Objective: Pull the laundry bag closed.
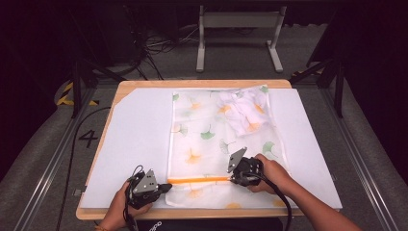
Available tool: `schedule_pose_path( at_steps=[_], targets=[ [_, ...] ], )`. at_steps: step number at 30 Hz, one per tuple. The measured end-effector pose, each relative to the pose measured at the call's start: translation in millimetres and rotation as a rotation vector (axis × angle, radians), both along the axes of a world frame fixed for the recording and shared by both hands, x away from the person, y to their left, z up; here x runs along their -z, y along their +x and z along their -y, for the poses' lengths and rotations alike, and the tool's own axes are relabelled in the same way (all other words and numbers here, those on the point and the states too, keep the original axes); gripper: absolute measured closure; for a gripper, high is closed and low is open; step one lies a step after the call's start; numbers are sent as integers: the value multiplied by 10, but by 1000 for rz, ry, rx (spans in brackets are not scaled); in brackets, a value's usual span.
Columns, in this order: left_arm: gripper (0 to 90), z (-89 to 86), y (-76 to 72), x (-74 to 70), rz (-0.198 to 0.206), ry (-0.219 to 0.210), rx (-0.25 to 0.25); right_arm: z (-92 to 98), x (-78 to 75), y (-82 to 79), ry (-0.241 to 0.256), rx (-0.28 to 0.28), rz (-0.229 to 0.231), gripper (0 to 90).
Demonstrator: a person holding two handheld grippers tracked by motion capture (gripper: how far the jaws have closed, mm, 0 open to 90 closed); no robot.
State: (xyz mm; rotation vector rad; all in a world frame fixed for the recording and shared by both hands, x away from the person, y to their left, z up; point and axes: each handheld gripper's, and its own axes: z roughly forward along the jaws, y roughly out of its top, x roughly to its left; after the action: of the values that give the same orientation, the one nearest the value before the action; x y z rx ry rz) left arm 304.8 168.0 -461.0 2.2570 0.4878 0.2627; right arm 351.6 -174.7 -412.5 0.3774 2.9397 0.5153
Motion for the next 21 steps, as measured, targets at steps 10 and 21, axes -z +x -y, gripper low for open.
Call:
schedule_pose_path(
  at_steps=[10,21],
  targets=[
    [900,-1,-1,0,-2,-1,-3,147,-2,-5,0,33,0,850],
    [900,-2,-1,1,0,-1,-2,241,0,-6,10,48,1,850]
  ],
)
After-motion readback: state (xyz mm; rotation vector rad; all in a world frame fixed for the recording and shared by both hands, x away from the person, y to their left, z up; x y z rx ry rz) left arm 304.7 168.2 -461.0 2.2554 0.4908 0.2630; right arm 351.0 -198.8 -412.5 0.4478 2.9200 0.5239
